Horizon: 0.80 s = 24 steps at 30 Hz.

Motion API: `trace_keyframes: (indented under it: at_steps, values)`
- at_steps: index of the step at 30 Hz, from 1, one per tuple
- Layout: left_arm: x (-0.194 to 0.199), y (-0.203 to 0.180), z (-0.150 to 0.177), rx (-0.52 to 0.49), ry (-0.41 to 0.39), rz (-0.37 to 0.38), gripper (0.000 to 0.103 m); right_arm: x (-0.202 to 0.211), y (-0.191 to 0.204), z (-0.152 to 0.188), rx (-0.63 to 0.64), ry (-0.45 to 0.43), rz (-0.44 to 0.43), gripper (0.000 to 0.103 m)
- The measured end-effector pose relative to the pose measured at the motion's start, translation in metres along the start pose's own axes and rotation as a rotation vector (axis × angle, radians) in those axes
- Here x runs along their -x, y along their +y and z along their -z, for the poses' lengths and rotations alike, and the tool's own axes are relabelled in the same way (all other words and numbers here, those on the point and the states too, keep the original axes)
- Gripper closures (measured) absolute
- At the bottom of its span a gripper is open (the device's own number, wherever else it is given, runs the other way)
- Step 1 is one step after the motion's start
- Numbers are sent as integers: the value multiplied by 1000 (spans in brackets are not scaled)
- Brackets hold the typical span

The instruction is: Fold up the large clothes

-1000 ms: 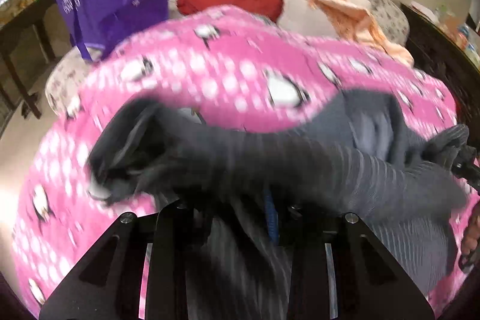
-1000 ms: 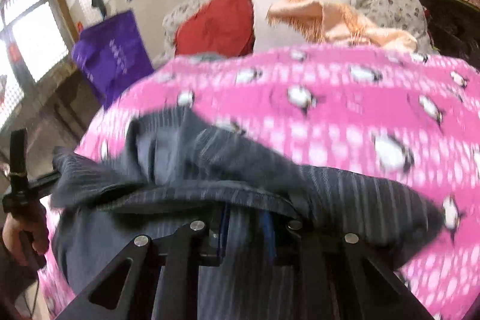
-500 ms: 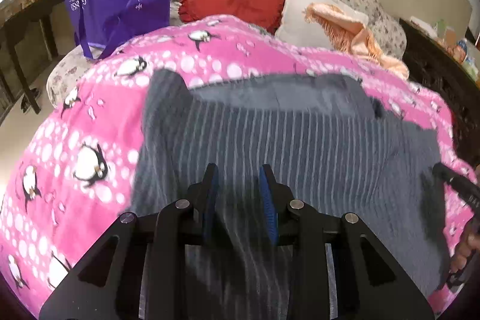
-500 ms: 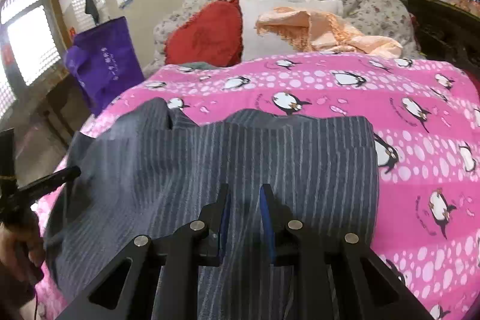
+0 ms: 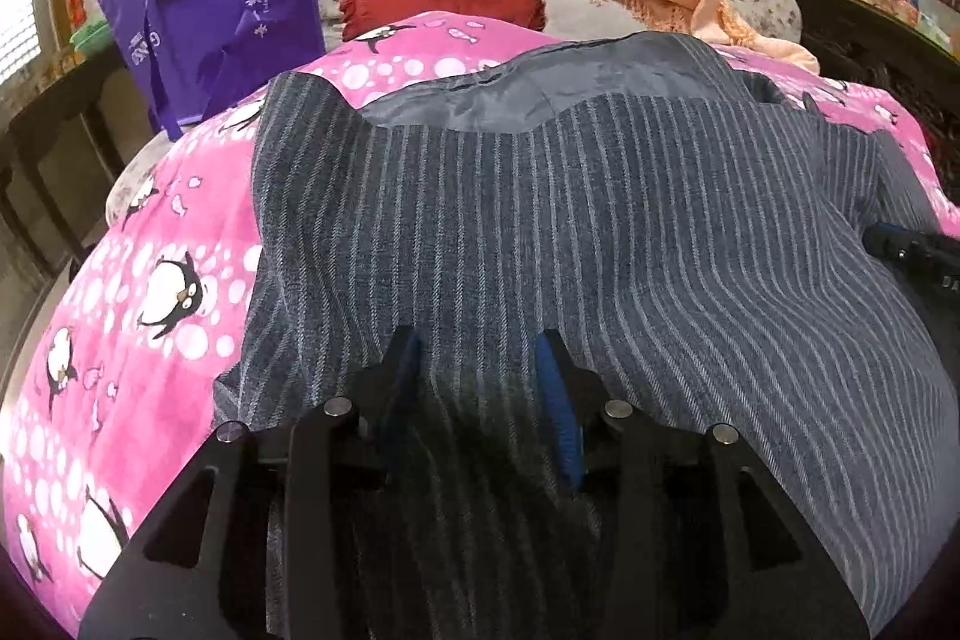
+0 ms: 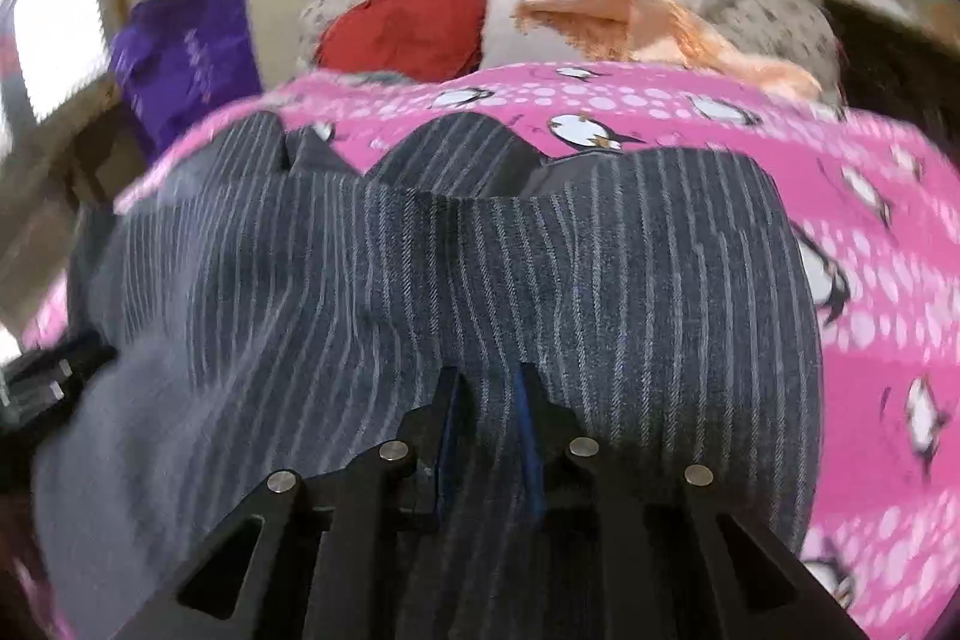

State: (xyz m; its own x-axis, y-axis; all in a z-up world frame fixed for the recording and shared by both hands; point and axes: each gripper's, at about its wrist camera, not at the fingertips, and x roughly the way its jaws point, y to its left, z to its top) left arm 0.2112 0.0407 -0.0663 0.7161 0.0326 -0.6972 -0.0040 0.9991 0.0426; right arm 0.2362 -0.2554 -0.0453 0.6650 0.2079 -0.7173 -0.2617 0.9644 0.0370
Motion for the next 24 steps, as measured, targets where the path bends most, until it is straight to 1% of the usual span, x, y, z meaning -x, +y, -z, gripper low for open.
trace_keyframes:
  at_steps: [2, 3, 4, 6, 8, 10, 11, 13, 14, 15, 17, 18, 19, 20, 22, 24]
  values:
    - [1, 2, 2, -17, -1, 0, 62, -2, 6, 3, 104, 0, 21, 89]
    - [1, 7, 3, -9, -2, 2, 62, -1, 9, 5, 157, -5, 28, 89]
    - [2, 11, 5, 10, -2, 5, 62, -1, 8, 6, 170, -9, 23, 89]
    - [1, 27, 6, 79, 9, 39, 63, 2, 2, 6, 128, 2, -7, 88]
    - [3, 32, 7, 96, 16, 63, 63, 8, 6, 1, 121, 55, -3, 86]
    - [9, 35, 11, 89, 27, 71, 63, 22, 11, -4, 106, 103, -11, 85]
    - [14, 35, 14, 88, 30, 75, 63, 32, 12, -4, 99, 107, -16, 85]
    - [28, 38, 21, 95, 32, 87, 63, 63, 15, -2, 89, 73, -18, 84]
    - [38, 40, 25, 98, 31, 81, 63, 78, 17, 2, 79, 59, -12, 83]
    - [47, 42, 29, 108, 32, 77, 63, 93, 19, 9, 64, 48, -5, 79]
    - [70, 47, 37, 156, 26, 98, 63, 115, 24, 26, 36, 46, -10, 76]
    - [81, 47, 41, 173, 21, 105, 63, 127, 29, 41, 20, 53, -22, 76]
    - [93, 46, 45, 188, 16, 115, 63, 132, 31, 48, 13, 52, -30, 76]
    - [103, 43, 51, 195, 9, 137, 63, 138, 37, 64, 5, 51, -49, 76]
    - [108, 35, 62, 179, 27, 148, 62, 138, 41, 84, -3, 51, -33, 76]
    - [94, 28, 77, 150, 84, 132, 61, 122, 38, 110, -30, 94, -14, 75]
